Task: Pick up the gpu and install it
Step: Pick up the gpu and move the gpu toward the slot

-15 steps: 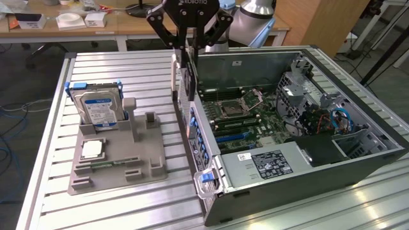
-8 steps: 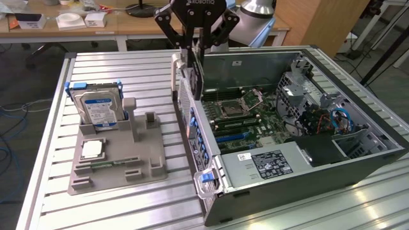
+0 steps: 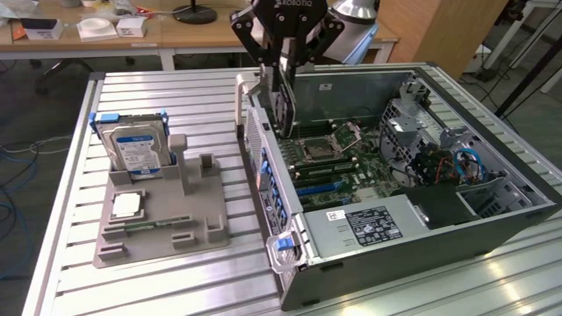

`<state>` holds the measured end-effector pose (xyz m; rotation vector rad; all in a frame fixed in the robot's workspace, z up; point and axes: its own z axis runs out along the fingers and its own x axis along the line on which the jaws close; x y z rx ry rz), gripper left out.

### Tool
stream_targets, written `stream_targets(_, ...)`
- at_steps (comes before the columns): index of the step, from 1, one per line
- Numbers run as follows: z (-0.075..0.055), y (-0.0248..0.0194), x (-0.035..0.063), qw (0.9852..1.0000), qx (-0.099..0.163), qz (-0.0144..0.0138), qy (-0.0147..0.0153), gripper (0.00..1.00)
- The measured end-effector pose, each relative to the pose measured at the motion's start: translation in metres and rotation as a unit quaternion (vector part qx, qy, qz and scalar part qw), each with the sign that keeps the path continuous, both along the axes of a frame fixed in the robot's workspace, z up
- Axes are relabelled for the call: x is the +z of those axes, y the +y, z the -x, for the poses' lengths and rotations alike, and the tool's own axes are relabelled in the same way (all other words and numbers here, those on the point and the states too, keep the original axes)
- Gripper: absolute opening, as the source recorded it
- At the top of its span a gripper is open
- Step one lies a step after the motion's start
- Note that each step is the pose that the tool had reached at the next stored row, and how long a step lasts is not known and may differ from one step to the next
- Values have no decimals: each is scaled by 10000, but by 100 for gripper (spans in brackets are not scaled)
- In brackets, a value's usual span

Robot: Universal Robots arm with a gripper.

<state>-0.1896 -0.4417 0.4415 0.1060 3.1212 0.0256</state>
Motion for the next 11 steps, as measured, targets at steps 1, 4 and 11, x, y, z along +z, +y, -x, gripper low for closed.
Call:
stream_targets(1,-25,0,0,10000,0,0,0,26)
stream_targets(4,-91,0,0,10000,2,0,0,26)
stream_targets(11,-217,0,0,10000,3,0,0,26)
